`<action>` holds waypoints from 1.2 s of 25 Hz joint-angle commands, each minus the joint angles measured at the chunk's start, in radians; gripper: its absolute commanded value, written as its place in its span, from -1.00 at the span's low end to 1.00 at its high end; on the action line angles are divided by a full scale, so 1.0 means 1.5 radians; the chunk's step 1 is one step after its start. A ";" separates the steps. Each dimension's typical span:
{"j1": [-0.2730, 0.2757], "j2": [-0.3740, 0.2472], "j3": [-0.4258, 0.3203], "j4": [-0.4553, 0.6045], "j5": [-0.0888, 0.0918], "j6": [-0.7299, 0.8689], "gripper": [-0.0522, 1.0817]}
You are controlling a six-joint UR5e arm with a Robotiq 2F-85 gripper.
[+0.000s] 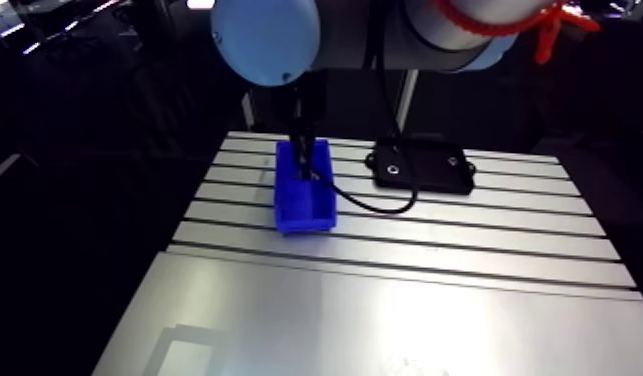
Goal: Pick up the M10 bolt from the tray and put it into the blue bin.
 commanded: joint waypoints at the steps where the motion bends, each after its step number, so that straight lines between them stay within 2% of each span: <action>1: 0.000 0.022 0.005 -0.018 -0.001 0.000 0.90; 5: -0.001 0.032 0.008 -0.020 -0.001 0.000 0.90; 7: -0.001 0.037 0.007 -0.021 -0.007 0.000 0.89; 11: -0.001 0.044 0.010 -0.045 -0.010 0.006 0.89; 25: 0.000 0.046 0.020 -0.047 -0.010 0.006 0.85; 30: 0.000 0.046 0.019 -0.047 -0.010 0.006 0.63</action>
